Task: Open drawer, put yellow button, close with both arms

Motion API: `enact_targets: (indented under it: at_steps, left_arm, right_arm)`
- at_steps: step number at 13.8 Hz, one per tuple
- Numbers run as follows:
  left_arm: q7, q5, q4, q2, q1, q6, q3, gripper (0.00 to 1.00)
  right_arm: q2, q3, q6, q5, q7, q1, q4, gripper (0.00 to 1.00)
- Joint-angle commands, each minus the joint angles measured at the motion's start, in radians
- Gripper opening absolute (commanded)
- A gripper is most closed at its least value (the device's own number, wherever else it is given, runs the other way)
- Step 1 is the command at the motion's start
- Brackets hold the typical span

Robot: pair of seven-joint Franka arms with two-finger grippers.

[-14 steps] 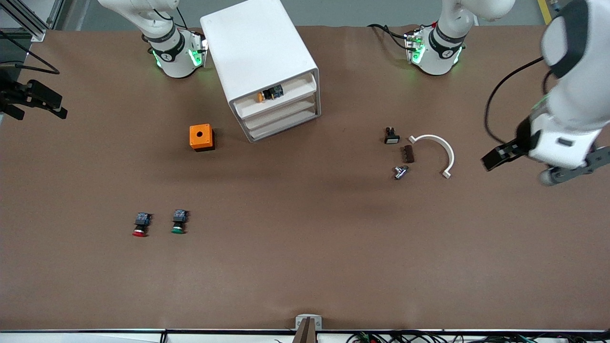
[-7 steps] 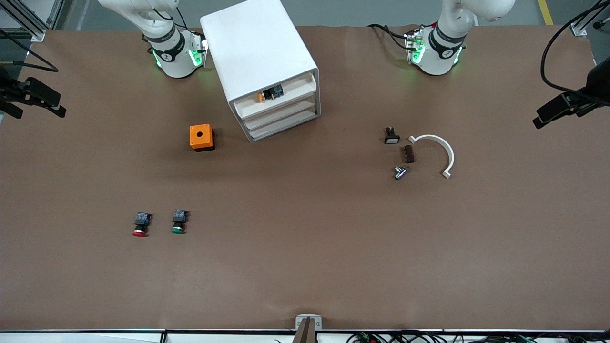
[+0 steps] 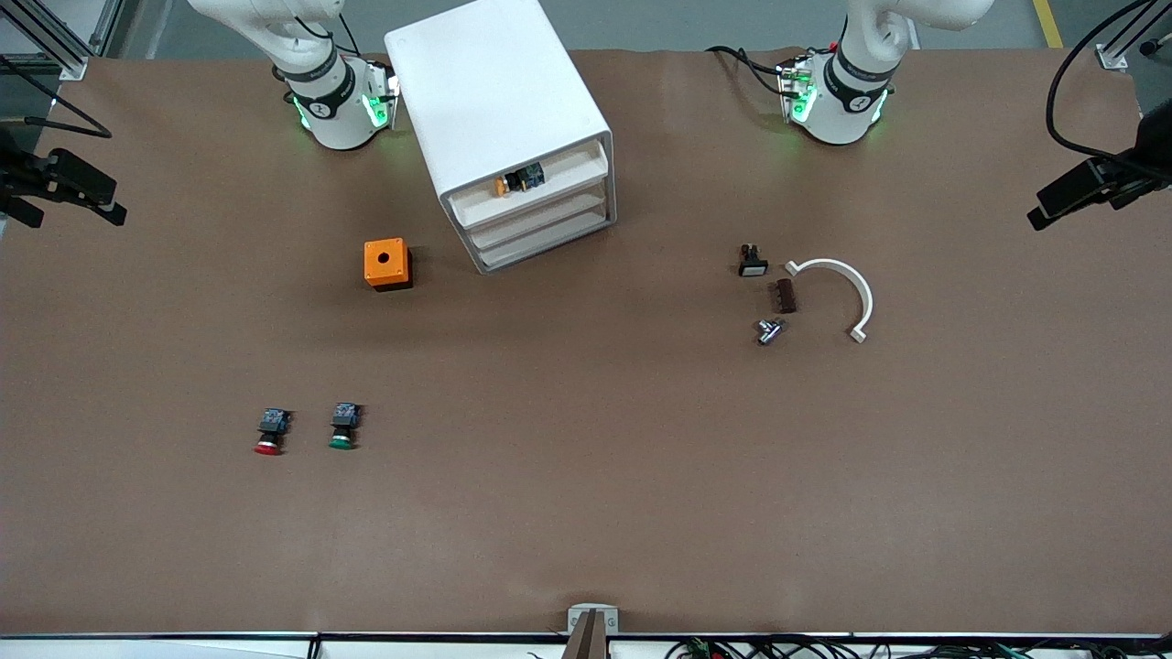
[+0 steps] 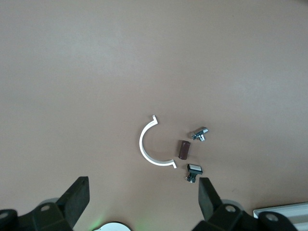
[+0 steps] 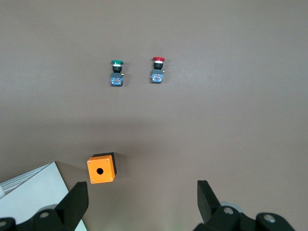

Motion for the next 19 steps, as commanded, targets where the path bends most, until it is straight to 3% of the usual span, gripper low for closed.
enact_targets:
  at_steps: [1,3,6,8,13,19]
  left_arm:
    - [0.014,0.022,-0.023,-0.015,0.182,0.011,-0.201,1.00]
    - [0.031,0.022,-0.038,-0.018,0.331,0.015,-0.356,1.00]
    - [0.158,0.022,-0.081,-0.038,0.475,0.046,-0.473,1.00]
    - [0.167,0.022,-0.110,-0.058,0.583,0.066,-0.591,1.00]
    - [0.149,0.021,-0.153,-0.099,0.583,0.080,-0.609,1.00]
    - [0.152,0.022,-0.136,-0.112,0.545,0.058,-0.604,1.00]
  right_arm:
    - [-0.027,0.009,0.013,0.023,0.010,-0.011,-0.028,1.00]
    - [-0.027,0.007,0.013,0.028,0.010,-0.012,-0.028,1.00]
    - [-0.027,0.007,0.013,0.026,0.010,-0.012,-0.028,1.00]
    - [-0.027,0.007,0.013,0.026,0.010,-0.012,-0.028,1.00]
    - [-0.027,0.007,0.013,0.026,0.010,-0.012,-0.028,1.00]
    - [-0.027,0.007,0.013,0.028,0.010,-0.012,-0.030,1.00]
